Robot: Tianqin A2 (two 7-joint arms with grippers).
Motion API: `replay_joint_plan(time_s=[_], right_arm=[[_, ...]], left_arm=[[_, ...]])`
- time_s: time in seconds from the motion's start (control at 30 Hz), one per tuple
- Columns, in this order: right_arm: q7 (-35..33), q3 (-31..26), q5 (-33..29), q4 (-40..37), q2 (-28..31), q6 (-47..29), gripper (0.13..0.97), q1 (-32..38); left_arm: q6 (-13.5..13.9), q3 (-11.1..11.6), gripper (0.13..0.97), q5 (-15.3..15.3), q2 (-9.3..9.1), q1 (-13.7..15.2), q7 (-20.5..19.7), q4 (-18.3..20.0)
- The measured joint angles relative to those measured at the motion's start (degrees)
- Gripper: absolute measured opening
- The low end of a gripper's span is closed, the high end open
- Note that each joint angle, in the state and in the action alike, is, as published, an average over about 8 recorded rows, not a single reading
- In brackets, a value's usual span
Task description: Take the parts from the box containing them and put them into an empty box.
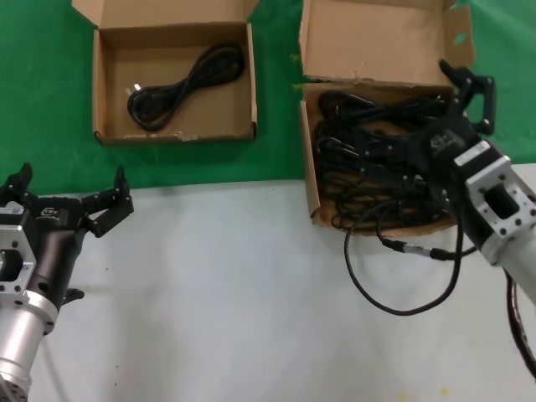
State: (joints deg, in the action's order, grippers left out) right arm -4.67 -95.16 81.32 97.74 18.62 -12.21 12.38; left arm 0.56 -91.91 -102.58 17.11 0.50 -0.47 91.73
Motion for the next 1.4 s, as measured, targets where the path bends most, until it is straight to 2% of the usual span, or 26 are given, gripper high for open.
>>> replay_joint_plan(time_s=[0.27, 0.57, 0.93, 1.4], right_arm=[[1.27, 0.95, 5.93, -1.65, -0.39, 3.31, 0.966, -3.35], [2.67, 2.0, 12.49, -3.48, -0.82, 6.99, 0.966, -7.1], [4.16, 3.11, 19.43, -5.41, -1.28, 10.87, 0.966, -11.03], [4.27, 3.2, 19.96, -5.55, -1.31, 11.17, 0.966, -11.32]], left_arm=[[-0.15, 0.06, 0.921, -0.15, 0.02, -0.13, 0.13, -0.01], [-0.32, 0.13, 0.965, -0.32, 0.05, -0.29, 0.27, -0.03], [-0.5, 0.21, 0.966, -0.49, 0.07, -0.45, 0.42, -0.05], [-0.51, 0.21, 0.966, -0.5, 0.07, -0.46, 0.43, -0.05]])
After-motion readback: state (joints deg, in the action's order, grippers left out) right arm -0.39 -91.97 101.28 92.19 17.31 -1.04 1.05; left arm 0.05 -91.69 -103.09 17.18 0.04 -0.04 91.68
